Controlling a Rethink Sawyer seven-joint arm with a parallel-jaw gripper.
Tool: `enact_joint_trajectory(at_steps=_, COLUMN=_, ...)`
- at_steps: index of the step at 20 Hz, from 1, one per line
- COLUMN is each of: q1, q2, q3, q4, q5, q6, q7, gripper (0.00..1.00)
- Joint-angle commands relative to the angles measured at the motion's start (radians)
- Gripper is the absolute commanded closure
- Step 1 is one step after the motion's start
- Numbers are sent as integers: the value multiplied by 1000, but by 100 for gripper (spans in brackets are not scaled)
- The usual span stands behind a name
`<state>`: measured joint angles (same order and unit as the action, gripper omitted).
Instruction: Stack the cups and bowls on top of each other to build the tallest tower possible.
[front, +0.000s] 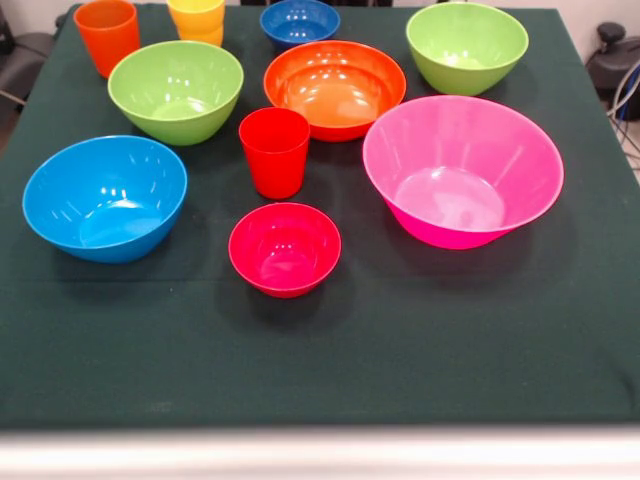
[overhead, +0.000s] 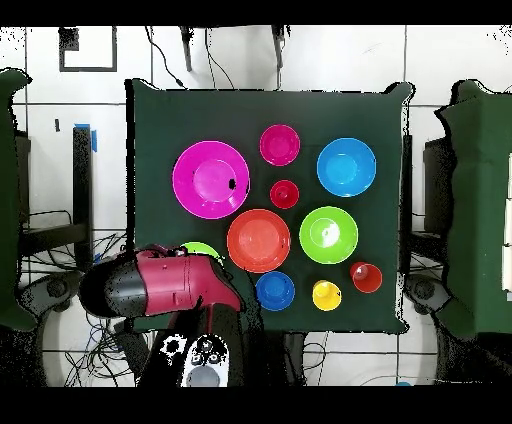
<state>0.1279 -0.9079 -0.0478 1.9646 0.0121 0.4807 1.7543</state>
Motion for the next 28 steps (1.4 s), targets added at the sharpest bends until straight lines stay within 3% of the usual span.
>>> enact_joint_trajectory(at_steps=1, q1=-11, q2=-45, q3=27, q4=30, q5=-44, q6=-20, q7=88, gripper=0)
enact_joint_trajectory(at_steps=6, q1=-47, q2=-79, q3=53, q4=51, q5=-26, q6=-11, q7=62, gripper=0)
enact_joint_trajectory(at_steps=15, q1=-64, q2=-18, q3=58, q4=-16, q5=-45, q6=-5, q7=63, gripper=0)
enact_joint_trajectory(at_steps=22, q1=-102, q2=18, q3=81, q4=-5, q5=-49, q6=-89, q7=62, gripper=0)
enact_joint_trajectory(at_steps=28, q1=-112, q2=37, q3=93, q4=-5, q5=-48, q6=-105, q7=65, gripper=0)
